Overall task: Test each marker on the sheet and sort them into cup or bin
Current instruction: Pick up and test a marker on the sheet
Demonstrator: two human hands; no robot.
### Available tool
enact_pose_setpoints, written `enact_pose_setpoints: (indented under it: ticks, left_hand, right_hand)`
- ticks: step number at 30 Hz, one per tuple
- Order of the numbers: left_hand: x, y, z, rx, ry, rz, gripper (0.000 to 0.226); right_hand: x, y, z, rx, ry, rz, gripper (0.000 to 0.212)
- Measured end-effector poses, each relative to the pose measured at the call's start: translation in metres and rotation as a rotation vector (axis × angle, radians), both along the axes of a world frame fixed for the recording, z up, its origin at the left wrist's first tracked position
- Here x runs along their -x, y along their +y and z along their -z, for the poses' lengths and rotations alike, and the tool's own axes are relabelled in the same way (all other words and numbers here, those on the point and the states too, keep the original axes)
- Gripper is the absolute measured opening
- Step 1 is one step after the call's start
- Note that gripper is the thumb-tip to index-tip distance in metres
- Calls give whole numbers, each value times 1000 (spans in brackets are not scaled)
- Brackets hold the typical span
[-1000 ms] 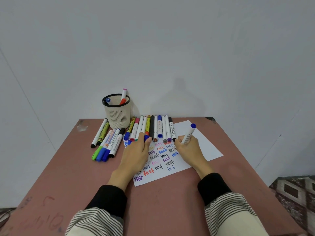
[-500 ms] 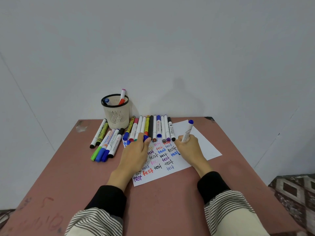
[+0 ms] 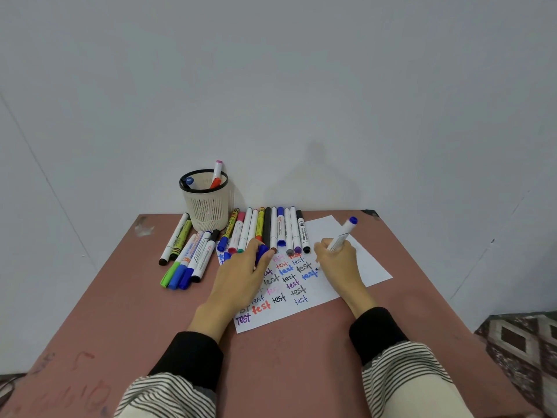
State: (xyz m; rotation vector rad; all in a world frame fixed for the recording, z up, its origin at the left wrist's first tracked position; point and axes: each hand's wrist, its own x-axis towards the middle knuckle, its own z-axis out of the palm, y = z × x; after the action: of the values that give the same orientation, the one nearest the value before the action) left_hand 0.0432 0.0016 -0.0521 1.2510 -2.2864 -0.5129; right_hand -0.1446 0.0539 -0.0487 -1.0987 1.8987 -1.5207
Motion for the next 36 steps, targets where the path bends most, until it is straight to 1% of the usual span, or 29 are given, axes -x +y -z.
enact_pose_setpoints:
  ticks: [2,4,7,9,10,12,14,16,19,22,27,31,34,36]
  left_hand:
    - [0,0,0,-3,52,19,30]
    - [0,-1,-1,11,100,31,28]
    - [1,-2,-1,39,152,46,25]
    - [1,-3,-1,36,183,60,23]
    - [2,-3,-1,23,199,70,22]
    - [2,-4,0,-28,239,89,22]
    - [2,-4,1,-78,279,115,30]
    - [2,-4,4,-103,302,132,42]
    - [2,-7,6,-104,301,133,41]
    - [3,-8,5,-89,334,124,34]
    - [3,-5,1,-154,421,135,11]
    - [4,-4,-1,-184,451,147,7]
    - [6,-1,-2,-206,487,142,13]
    - [8,1,-4,-217,516,140,14]
  right_hand:
    - [2,0,-4,76,-55,50,36]
    - [1,0,-6,127,-46,61,38]
    - [-3,1,-9,185,-69,7,36]
    - [-3,1,-10,184,-115,-60,30]
    - [-4,1,-12,173,-161,-95,24]
    - [-4,-1,-14,155,-327,-160,11]
    - [-5,-2,-17,158,-511,-201,14]
    - [-6,-2,-21,169,-634,-237,10]
    - [-5,0,-23,181,-718,-308,17]
    - [-5,0,-23,177,-733,-346,20]
    - [-5,-1,-20,135,-701,-387,15]
    - [-5,-2,-17,128,-620,-409,6]
    - [-6,-1,-15,153,-564,-353,15]
    - [-8,-1,-14,173,-553,-339,16]
